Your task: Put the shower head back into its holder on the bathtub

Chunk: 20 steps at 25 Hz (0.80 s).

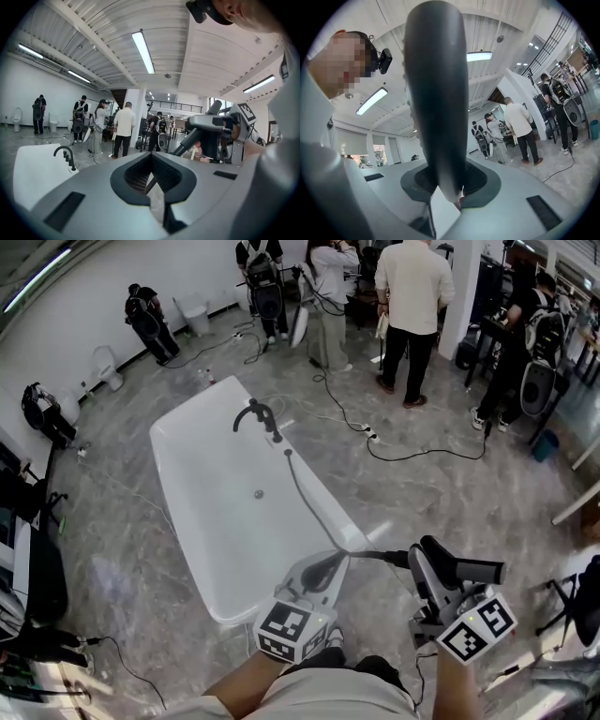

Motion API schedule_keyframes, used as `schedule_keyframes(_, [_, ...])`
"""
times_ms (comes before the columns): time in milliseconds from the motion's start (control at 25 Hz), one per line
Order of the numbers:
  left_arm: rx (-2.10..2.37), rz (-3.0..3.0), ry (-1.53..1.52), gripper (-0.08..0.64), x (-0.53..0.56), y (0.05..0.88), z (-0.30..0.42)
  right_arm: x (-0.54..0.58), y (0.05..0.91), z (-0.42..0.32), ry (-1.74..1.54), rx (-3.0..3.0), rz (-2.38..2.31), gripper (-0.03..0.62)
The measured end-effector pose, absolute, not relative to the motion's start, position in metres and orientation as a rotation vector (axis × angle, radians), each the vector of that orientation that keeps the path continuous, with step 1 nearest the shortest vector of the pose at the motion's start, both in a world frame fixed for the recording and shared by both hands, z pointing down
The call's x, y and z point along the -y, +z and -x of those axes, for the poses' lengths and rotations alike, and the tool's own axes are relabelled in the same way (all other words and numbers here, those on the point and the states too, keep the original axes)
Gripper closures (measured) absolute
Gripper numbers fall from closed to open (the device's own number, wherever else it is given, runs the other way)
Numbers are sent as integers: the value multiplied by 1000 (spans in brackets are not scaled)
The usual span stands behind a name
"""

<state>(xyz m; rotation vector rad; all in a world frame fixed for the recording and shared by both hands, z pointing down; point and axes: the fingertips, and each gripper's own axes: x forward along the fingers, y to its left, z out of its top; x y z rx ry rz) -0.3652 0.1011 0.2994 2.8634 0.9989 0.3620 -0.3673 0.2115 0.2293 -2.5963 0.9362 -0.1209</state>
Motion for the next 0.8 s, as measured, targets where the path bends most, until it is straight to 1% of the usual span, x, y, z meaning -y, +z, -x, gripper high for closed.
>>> schedule_keyframes(280, [-1015, -2852, 351, 555, -107, 295, 326, -224, 223, 336, -111, -899, 2606, 477])
schedule_keyframes(520, [-1010, -2859, 367, 555, -122, 304, 310, -241, 235, 320, -127, -888, 2583, 477])
schedule_keyframes(800, [-917, -2880, 411, 555, -165, 314, 253, -279, 240, 259, -156, -976, 2534, 477])
